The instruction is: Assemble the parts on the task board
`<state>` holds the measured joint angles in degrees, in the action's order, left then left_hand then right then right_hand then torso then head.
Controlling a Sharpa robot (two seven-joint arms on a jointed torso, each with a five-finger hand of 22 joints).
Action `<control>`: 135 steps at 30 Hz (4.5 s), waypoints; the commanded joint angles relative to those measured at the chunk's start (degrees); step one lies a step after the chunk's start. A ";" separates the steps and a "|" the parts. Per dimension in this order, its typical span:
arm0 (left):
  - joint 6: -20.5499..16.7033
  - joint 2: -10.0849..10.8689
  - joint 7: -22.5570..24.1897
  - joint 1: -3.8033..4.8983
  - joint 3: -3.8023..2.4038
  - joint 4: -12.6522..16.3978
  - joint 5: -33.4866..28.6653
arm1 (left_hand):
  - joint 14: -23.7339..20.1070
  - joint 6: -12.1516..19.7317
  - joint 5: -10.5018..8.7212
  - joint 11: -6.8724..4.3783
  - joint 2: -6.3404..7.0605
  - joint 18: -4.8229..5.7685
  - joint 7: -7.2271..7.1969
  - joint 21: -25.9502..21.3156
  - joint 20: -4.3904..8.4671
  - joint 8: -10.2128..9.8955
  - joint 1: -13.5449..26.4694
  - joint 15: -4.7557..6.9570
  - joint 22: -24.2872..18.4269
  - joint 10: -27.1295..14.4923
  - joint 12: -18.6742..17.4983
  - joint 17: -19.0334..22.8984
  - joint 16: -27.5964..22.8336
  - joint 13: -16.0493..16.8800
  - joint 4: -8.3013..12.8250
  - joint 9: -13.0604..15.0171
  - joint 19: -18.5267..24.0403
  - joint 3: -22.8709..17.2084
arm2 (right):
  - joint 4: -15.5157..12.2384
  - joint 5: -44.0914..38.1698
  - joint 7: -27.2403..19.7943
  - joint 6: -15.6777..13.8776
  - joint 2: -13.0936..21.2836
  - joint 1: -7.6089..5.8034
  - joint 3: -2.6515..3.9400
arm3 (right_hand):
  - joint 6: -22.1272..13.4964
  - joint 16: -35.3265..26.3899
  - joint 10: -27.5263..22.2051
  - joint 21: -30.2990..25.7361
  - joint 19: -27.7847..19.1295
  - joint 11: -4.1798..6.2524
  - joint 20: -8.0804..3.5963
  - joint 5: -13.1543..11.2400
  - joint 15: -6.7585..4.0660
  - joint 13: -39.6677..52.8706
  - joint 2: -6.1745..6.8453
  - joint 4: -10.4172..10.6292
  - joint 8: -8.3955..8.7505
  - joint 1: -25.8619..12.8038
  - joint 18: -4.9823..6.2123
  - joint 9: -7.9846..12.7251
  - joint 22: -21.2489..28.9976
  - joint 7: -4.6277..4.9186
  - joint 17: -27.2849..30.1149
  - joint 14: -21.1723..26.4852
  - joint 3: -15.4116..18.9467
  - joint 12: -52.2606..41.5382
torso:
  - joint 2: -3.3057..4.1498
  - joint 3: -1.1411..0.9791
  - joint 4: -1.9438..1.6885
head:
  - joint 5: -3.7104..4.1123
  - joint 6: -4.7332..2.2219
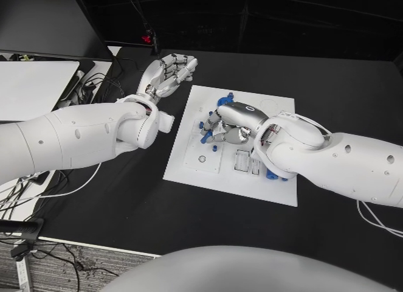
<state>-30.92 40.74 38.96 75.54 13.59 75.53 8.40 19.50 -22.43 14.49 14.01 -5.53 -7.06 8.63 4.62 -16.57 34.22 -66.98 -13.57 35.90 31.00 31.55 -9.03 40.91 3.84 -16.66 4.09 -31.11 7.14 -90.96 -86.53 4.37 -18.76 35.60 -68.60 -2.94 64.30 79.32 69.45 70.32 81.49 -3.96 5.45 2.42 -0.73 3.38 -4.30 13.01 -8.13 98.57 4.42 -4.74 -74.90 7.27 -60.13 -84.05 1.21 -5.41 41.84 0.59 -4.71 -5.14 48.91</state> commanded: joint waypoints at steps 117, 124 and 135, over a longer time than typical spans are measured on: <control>0.98 -1.61 5.33 -0.15 -0.06 -1.29 -1.62 | -0.11 0.45 0.48 -0.13 -0.36 0.22 7.75 0.33 0.02 0.29 -0.84 0.22 -0.21 -0.38 0.41 0.52 0.48 -0.07 -0.04 -0.13 -0.31 0.64 | -10.56 42.26 -16.17 2.93 19.05 2.79 -0.06 | -22.92 -21.62 -16.66 -34.34 -25.02 -4.46 4.46 6.53 5.00 4.60 0.00 3.19 -0.30 -21.15 5.65 0.22 17.08 4.92 34.01 24.63 8.02 -10.22 | -1.21 0.74 0.03 | 10.17 0.01; 0.98 -1.68 5.29 -0.39 -0.06 -1.36 -1.75 | -0.11 0.45 0.48 -0.13 -0.36 0.22 7.75 0.33 0.02 0.29 -0.84 0.22 -0.21 -0.38 0.41 0.52 0.48 -0.07 -0.04 -0.13 -0.31 0.64 | -13.43 46.05 -13.20 1.23 25.38 2.72 -0.09 | -30.75 -23.76 -28.98 -44.43 -30.35 -3.26 5.21 7.54 5.05 32.55 -3.19 3.17 -11.34 -24.40 6.03 -2.19 23.84 4.00 34.49 35.01 13.24 -51.12 | -1.61 0.76 0.26 | 13.32 -0.23; 1.06 -0.91 5.24 -0.80 -0.06 -0.97 -1.79 | -0.11 0.46 0.49 -0.13 -0.37 0.22 7.76 0.33 0.02 0.30 -0.86 0.22 -0.22 -0.39 0.43 0.55 0.50 -0.07 -0.04 -0.14 -0.30 0.66 | -16.81 48.07 -3.14 -2.95 30.22 2.71 -0.15 | -35.38 10.68 19.80 -4.97 -8.03 -2.69 3.77 10.18 4.25 85.93 -5.16 3.58 -24.56 -32.92 0.78 -3.00 -2.47 3.69 -29.87 -5.95 19.02 -84.49 | -1.58 1.00 1.35 | 15.42 -0.09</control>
<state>-30.37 39.85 38.97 74.68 13.59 74.39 6.99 19.50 -22.43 14.71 14.01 -5.77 -7.06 8.63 4.62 -16.57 34.22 -67.22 -13.57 35.77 31.00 31.78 -8.57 41.14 3.86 -16.71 4.03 -31.11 7.50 -107.37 -40.34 -3.73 -19.85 65.73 -65.81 -3.08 29.07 89.17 82.58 58.56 69.84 -6.44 8.99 12.43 3.37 74.61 -9.42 16.48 -31.71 66.10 6.52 -7.60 -72.22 9.30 -73.93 -83.09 19.87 -89.09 40.26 1.46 -3.89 10.12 48.67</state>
